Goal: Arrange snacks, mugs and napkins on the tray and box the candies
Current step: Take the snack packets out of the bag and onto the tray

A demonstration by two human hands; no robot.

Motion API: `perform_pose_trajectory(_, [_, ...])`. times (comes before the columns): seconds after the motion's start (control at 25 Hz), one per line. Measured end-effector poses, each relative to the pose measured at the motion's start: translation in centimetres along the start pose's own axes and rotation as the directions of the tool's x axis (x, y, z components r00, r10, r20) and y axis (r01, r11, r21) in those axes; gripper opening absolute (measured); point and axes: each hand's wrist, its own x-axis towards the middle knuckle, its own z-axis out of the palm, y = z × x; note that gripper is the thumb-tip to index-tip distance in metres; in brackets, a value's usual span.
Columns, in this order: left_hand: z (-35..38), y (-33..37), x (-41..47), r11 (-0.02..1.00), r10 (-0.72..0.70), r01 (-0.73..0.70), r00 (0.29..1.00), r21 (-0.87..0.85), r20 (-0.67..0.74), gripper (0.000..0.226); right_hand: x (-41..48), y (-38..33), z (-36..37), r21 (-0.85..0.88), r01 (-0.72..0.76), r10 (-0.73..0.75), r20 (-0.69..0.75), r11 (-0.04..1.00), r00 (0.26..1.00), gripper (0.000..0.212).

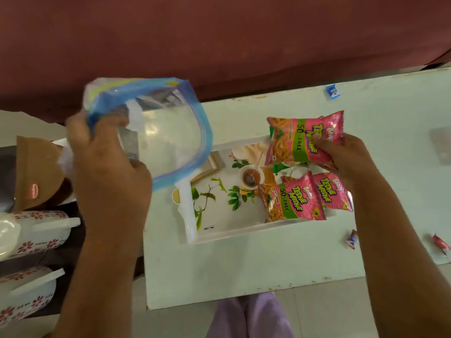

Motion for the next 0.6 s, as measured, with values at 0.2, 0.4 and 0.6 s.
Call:
perform_pose_trajectory(0.2, [-0.3, -0.1, 0.4, 0.999, -0.002, 0.001, 1.000, 0.035, 0.006, 0.050, 3.4, 2.8, 3.9, -0.273, -0.046, 0.049, 0.003, 0.961, 0.999, 0.033])
perform_pose_trajectory(0.4, [1.6, -0.5, -1.0, 0.999, -0.040, 0.037, 0.991, 0.023, 0.131, 0.058, 3.7, 4.7, 6.0, -0.452, 0.031, -0.089, -0.108, 0.892, 0.990, 0.025])
perform_pose_trajectory(0.6, [2.7, -1.0, -2.1, 0.999, -0.050, 0.052, 0.979, -0.003, 0.195, 0.060, 4.0, 5.9, 6.8, -0.438, -0.003, -0.093, -0.198, 0.899, 0.976, 0.030])
